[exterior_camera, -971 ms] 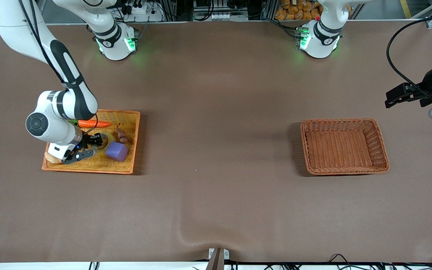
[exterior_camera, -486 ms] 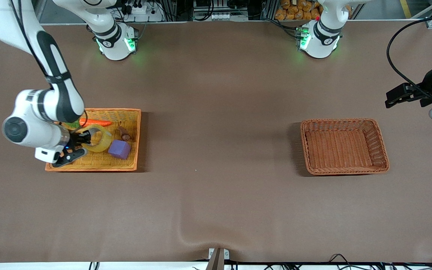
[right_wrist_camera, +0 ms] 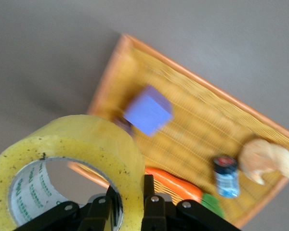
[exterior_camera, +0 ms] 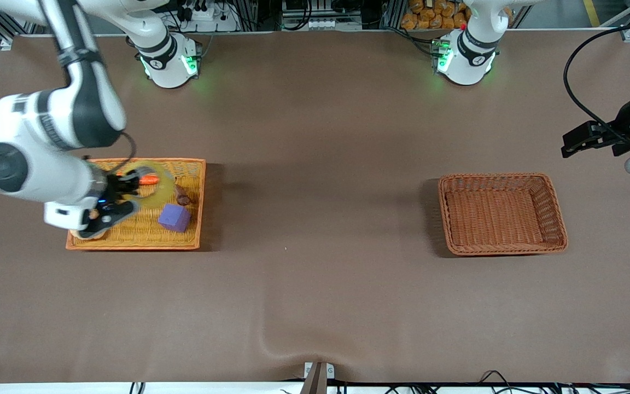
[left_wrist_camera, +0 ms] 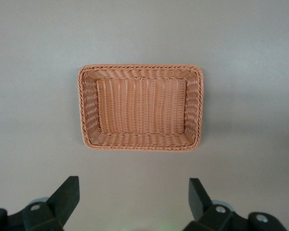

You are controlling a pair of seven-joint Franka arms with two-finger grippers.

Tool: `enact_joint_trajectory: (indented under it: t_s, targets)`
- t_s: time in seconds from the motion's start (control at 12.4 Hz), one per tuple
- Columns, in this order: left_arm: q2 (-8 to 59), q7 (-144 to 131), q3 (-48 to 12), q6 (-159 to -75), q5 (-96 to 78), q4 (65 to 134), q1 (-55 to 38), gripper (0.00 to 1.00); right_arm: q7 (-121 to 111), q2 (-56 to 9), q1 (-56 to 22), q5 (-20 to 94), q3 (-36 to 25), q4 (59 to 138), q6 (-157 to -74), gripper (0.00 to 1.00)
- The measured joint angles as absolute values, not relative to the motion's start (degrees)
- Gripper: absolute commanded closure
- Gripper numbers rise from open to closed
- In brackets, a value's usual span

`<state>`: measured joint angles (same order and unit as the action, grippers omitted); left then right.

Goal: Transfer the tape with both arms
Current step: 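Grasp the tape roll with the right gripper and lift it out, then set the tape roll on the table while the left gripper approaches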

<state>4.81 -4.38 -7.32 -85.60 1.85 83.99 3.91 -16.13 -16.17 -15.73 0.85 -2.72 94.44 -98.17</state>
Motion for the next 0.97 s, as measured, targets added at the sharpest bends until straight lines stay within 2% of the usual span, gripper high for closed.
enact_joint_trajectory:
  t_s: [0.16, 0.4, 0.65, 0.89, 0.97]
  targets:
    - [4.82, -4.38, -7.32, -85.60, 1.86, 83.99, 3.90, 0.00, -2.06, -18.08, -24.17, 5.97, -2.51, 91.67, -99.30, 1.00]
    - [4.99, -4.38, -7.32, -85.60, 1.86, 84.00, 3.89, 0.00, 14.57, -27.43, -34.08, 10.28, -2.42, 84.08, -106.74, 1.00]
    - [5.75, -4.38, -7.18, -85.60, 2.25, 84.00, 4.06, 0.00, 25.45, -39.28, -40.16, 10.72, -2.42, 78.84, -119.51, 1.00]
    - [6.09, -4.38, -7.12, -85.60, 2.33, 83.99, 4.23, 0.00, 30.29, -47.00, -43.20, 10.80, -2.46, 77.32, -128.96, 1.00]
    - [6.12, -4.38, -7.11, -85.60, 2.34, 83.99, 4.28, 0.00, 31.55, -48.85, -43.85, 10.83, -2.46, 76.54, -130.08, 0.88]
